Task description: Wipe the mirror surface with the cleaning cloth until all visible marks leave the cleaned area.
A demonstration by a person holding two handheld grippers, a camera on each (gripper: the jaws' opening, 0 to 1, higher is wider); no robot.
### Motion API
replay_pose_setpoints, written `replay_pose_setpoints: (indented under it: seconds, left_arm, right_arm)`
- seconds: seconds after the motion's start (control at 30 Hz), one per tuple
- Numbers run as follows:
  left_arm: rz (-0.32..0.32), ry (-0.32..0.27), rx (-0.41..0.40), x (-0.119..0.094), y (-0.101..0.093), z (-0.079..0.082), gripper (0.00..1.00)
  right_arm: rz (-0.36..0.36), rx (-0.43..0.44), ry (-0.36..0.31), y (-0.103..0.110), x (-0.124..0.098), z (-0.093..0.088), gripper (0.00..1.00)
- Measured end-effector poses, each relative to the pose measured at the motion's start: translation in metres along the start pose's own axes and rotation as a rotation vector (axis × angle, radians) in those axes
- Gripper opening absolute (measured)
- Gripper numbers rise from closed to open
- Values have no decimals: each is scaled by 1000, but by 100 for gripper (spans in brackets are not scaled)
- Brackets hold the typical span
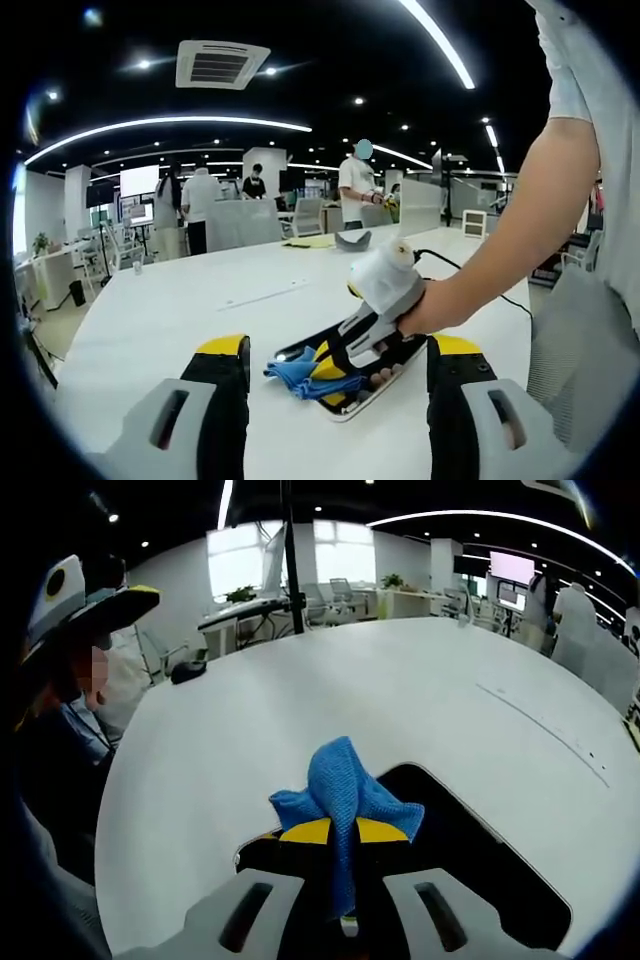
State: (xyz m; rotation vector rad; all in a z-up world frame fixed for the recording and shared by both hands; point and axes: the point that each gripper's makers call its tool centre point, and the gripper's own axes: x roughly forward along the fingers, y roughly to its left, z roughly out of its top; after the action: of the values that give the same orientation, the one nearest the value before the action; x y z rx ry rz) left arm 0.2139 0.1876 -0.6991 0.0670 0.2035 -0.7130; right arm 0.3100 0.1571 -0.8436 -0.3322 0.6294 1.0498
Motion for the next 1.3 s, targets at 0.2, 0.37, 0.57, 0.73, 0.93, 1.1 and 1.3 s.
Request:
replay_pose_setpoints:
  seconds: [0.2,0.37,0.57,0.73,0.93,1.1,1.3]
  left_arm:
    - [2,0,-3,0,0,-1,72]
    - [1,1,-3,0,0,-2,72]
    - [0,1,-3,1,0,-2,71]
    - [-1,0,-3,1,0,-1,71]
    - [-2,-2,-2,1,-1,0,71]
    - [-1,-2,1,0,-1,1,71]
    - [-3,-3,1,-1,-3,1,71]
  right_arm:
    - [5,-2,-2,3,1,1,2]
    - [15,-2,-3,6,2,1,2]
    - [27,-8,-4,12,2,1,2]
    - [36,-18,1,17,1,0,2]
    - [40,-27,2,25,-1,-3,2]
    - [47,-30,3,32,-4,-6,2]
    - [50,-31,4,39,-8,-9,2]
